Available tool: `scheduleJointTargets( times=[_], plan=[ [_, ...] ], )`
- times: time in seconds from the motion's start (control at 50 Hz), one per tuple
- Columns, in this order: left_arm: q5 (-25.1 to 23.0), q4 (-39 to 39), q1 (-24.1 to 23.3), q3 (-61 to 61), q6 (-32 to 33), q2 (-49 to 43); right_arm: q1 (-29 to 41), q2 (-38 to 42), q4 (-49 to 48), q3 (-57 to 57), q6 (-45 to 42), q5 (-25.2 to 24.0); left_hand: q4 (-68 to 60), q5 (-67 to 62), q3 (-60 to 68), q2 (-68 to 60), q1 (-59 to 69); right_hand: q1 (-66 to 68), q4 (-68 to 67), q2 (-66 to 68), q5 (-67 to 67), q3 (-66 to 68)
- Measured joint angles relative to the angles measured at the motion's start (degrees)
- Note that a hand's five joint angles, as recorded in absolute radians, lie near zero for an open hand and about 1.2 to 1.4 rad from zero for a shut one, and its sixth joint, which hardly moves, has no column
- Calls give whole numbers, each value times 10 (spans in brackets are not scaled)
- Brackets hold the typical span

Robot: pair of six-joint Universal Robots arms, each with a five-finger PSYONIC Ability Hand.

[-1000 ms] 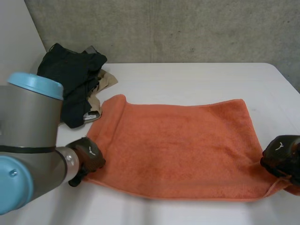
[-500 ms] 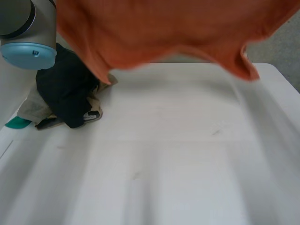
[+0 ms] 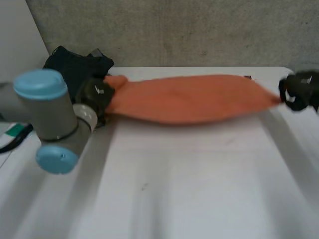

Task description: Fold the laundry.

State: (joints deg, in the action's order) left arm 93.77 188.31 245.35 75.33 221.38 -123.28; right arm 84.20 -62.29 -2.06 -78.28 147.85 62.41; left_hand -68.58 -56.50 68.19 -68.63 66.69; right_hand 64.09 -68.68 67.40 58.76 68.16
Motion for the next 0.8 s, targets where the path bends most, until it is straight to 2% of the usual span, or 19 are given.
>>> scheduleJointTargets(
  times=[0.12,0.22,0.32,0.36,0.44,0.52,0.58,0.62,0.7,0.8],
  plan=[
    [-6,-7,-9,65,2,4,-26,-4,105,-50,-113,-9,0,0,0,0,0,0,0,0,0,0],
    [2,-61,-23,108,2,48,-59,-45,254,-61,-237,4,0,0,0,0,0,0,0,0,0,0],
    [22,-193,-52,137,0,112,-97,-97,417,-61,-355,17,0,0,0,0,0,0,0,0,0,0],
    [30,-267,-69,142,-3,134,-111,-113,481,-60,-407,19,0,0,0,0,0,0,0,0,1,0],
    [39,-361,-91,137,-11,151,-119,-121,527,-56,-450,17,0,0,0,0,0,0,0,0,1,0],
    [45,-376,-93,117,-18,146,-107,-110,509,-51,-427,4,0,0,0,0,0,-28,37,-41,-38,-36],
    [54,-354,-85,88,-22,130,-88,-93,452,-48,-357,-19,0,0,0,0,0,-255,286,-289,-294,-289],
    [61,-337,-80,67,-24,121,-80,-84,409,-51,-310,-33,0,0,0,0,0,-310,353,-345,-363,-349],
    [73,-303,-70,12,-27,101,-68,-67,305,-65,-214,-59,0,0,0,0,0,-348,398,-387,-412,-392],
    [78,-282,-60,-48,-33,80,-57,-52,210,-86,-133,-70,0,0,0,0,0,-352,407,-392,-421,-397]
  ],
)
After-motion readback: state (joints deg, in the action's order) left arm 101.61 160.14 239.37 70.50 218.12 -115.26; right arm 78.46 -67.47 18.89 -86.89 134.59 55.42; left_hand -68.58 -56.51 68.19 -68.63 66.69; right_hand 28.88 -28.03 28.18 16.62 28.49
